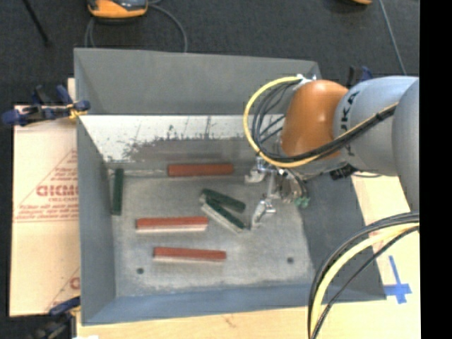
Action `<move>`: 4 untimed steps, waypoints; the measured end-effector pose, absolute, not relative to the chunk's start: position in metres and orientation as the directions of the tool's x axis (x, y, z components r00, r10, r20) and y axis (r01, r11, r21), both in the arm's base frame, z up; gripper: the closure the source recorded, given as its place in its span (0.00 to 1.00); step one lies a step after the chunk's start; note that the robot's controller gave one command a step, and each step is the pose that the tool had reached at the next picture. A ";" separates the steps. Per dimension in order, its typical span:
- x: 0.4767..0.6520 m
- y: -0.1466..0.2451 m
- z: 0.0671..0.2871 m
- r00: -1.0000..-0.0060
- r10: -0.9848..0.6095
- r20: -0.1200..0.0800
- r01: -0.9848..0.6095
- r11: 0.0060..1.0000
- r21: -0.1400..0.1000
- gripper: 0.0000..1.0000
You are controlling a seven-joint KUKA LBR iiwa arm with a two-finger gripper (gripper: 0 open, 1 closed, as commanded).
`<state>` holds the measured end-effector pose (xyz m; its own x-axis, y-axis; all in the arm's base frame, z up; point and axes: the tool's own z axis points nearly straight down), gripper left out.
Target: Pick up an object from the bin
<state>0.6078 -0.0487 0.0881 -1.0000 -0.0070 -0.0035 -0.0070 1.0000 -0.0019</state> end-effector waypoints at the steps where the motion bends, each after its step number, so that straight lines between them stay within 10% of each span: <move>1: 0.610 -0.041 0.106 -1.000 -0.005 -0.003 -0.005 1.000 0.000 0.00; 2: 0.549 0.002 0.080 -1.000 -0.027 -0.002 -0.027 1.000 -0.008 1.00; 3: 0.554 0.006 0.079 -0.999 -0.028 -0.033 -0.028 1.000 -0.003 0.00; 4: 0.554 0.006 0.079 -0.999 -0.030 -0.032 -0.030 1.000 -0.003 0.00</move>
Offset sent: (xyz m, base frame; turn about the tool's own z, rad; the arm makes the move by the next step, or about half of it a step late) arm -0.0635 0.0573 -0.0181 -0.0210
